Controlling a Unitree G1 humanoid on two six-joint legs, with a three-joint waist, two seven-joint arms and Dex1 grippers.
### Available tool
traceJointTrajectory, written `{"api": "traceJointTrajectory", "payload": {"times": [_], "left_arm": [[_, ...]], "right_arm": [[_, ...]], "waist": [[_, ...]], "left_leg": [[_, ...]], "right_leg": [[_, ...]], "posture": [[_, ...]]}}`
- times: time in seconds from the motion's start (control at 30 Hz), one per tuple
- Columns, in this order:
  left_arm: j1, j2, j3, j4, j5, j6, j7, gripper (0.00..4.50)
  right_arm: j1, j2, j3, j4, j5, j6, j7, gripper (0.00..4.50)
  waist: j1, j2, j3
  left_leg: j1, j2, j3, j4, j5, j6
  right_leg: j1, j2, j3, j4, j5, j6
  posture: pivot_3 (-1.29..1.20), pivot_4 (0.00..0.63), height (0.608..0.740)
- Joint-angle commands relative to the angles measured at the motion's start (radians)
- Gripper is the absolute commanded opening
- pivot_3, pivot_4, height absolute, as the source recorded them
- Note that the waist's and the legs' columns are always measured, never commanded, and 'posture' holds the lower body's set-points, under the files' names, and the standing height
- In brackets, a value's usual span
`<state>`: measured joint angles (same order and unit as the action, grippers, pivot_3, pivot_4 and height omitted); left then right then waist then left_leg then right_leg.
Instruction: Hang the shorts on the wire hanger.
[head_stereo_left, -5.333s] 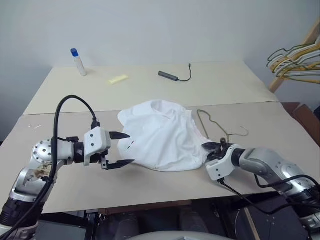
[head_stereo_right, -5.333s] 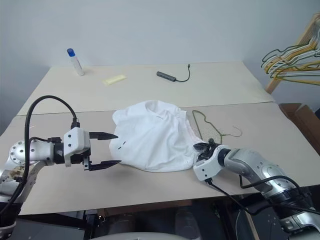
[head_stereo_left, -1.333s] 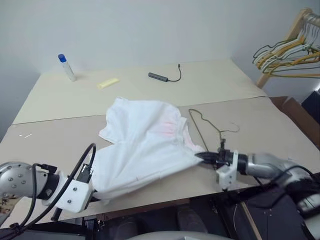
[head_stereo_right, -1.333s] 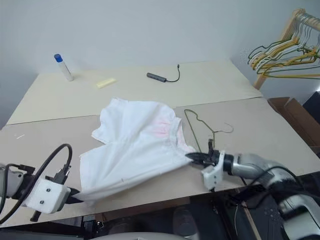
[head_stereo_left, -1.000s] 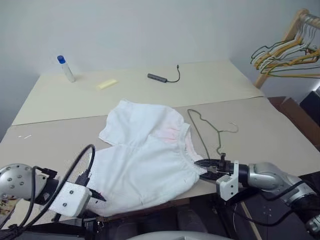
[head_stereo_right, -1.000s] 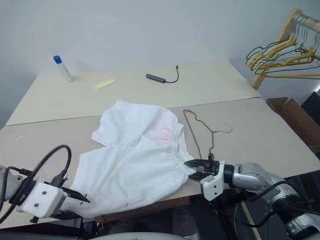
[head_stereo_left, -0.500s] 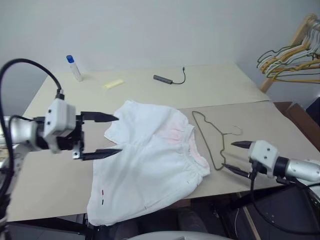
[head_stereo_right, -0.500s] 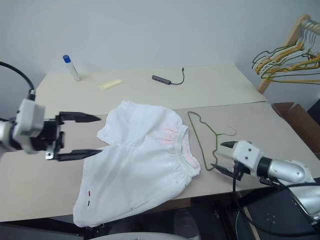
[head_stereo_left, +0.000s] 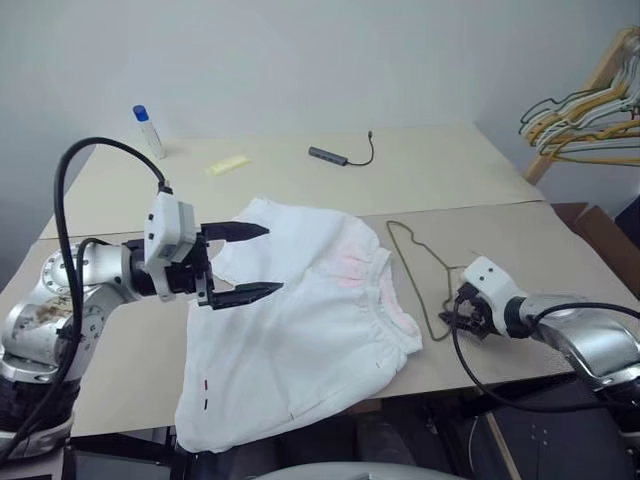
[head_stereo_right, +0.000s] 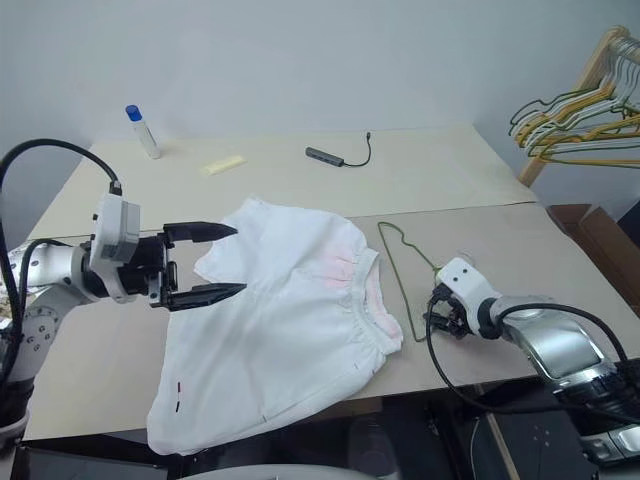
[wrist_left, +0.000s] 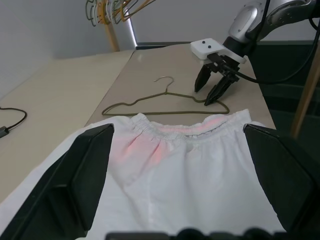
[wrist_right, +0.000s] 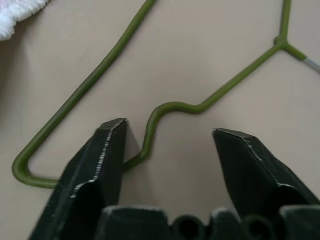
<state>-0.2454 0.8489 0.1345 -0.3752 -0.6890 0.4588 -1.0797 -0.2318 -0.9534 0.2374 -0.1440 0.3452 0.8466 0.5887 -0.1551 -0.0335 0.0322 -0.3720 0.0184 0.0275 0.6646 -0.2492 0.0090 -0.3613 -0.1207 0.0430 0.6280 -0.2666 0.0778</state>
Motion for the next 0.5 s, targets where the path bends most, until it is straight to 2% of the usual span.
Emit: {"api": "traceJointTrajectory", "payload": {"times": [0.03,0.23,0.33,0.47,0.5], "left_arm": [[-0.021,-0.008,0.009,0.0,0.022,-0.022,0.01,4.5],[-0.056,-0.044,-0.002,0.021,0.054,-0.026,0.038,4.5],[-0.088,-0.071,-0.019,0.049,0.087,-0.039,0.055,4.5],[-0.175,-0.154,-0.045,0.101,0.132,-0.027,0.16,4.5],[-0.203,-0.174,-0.048,0.12,0.141,-0.024,0.184,4.5]], "right_arm": [[-0.007,0.014,0.006,0.04,-0.061,0.084,-0.025,1.94],[-0.022,0.034,-0.062,0.076,-0.108,0.083,-0.05,0.01],[-0.02,0.011,-0.083,0.078,-0.157,0.0,-0.046,0.01],[-0.003,-0.051,-0.097,0.084,-0.336,-0.256,-0.134,0.01],[-0.006,-0.07,-0.098,0.096,-0.4,-0.383,-0.189,0.01]], "waist": [[0.001,-0.003,-0.002],[0.011,-0.007,-0.005],[0.012,-0.006,-0.004],[0.009,-0.004,-0.004],[0.002,-0.004,-0.004]], "left_leg": [[0.0,0.0,0.0,0.0,0.0,0.0],[0.001,0.0,0.0,0.003,0.0,0.0],[0.0,-0.001,0.001,0.003,0.0,0.0],[-0.006,-0.001,0.001,0.003,-0.001,0.0],[-0.007,-0.001,0.001,0.003,-0.001,0.0]], "right_leg": [[0.0,0.0,0.0,0.0,0.0,0.0],[0.004,0.0,-0.002,-0.002,0.0,0.0],[0.004,0.0,-0.003,-0.002,0.0,0.0],[-0.002,0.0,-0.002,-0.001,0.001,0.001],[-0.003,0.0,-0.001,-0.001,0.001,0.001]], "posture": [[-0.19,0.0,0.74],[-0.19,0.0,0.74],[-0.2,0.0,0.74],[-0.21,0.0,0.74],[-0.22,0.0,0.74]]}}
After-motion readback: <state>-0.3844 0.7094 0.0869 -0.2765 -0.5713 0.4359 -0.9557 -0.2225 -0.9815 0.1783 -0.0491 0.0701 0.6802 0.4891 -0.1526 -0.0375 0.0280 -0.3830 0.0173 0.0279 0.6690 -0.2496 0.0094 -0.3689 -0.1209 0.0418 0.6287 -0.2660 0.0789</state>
